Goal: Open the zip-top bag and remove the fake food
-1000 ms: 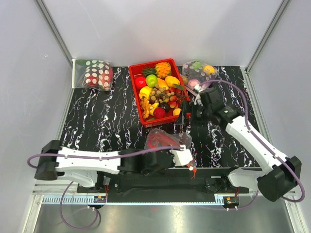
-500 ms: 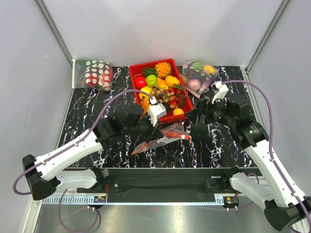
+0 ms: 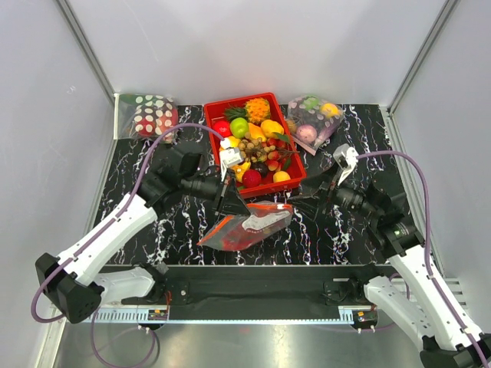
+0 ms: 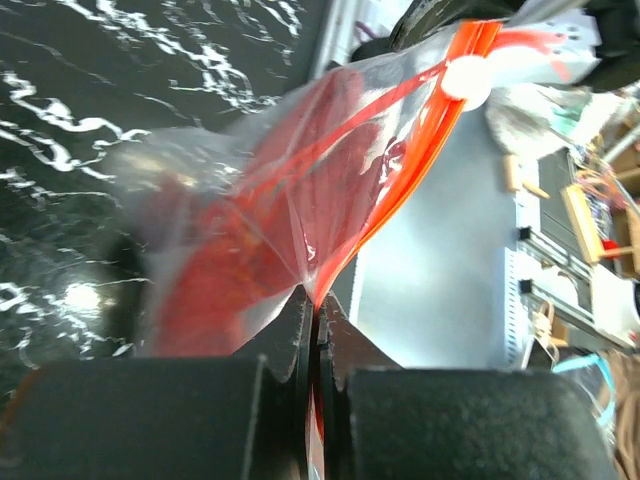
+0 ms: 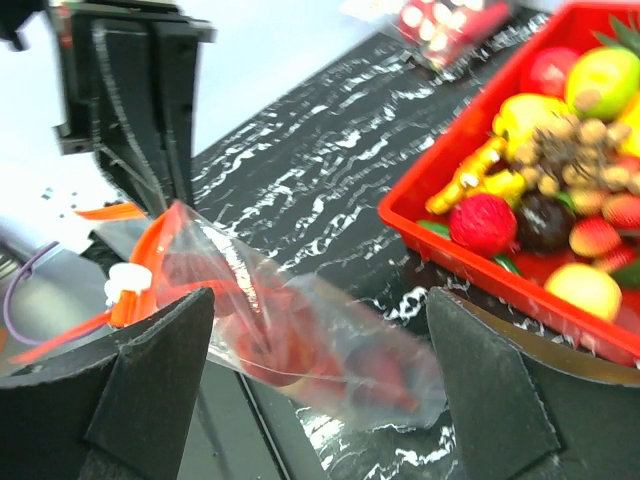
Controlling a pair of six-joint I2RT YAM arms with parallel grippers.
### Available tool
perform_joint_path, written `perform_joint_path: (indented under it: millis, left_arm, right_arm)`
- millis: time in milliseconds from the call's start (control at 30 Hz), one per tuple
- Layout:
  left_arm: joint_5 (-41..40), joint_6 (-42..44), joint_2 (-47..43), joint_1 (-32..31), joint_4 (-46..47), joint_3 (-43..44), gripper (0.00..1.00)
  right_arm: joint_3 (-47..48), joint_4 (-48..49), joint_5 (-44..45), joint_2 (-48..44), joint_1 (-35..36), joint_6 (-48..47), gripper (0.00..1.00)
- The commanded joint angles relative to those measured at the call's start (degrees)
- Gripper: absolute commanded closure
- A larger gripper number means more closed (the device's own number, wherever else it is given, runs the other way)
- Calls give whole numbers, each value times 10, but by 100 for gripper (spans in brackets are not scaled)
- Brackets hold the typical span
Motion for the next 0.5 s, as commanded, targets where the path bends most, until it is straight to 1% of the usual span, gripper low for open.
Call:
perform_joint_path:
  millis: [0, 167, 367, 467]
  left_arm:
    - [68, -10, -3, 6, 26, 26, 100]
    - [88, -15, -15, 7, 30, 22, 100]
    - [86, -9, -29, 7, 20, 24, 100]
    - [82, -3, -35, 7, 13, 22, 100]
  right_arm:
    - [-11, 68, -44, -10, 1, -12, 7]
    - [-11, 59, -62, -18, 0, -27, 9]
    - [-11, 13, 1, -53, 0, -53, 16]
    - [-9, -15, 17, -78, 0, -55, 17]
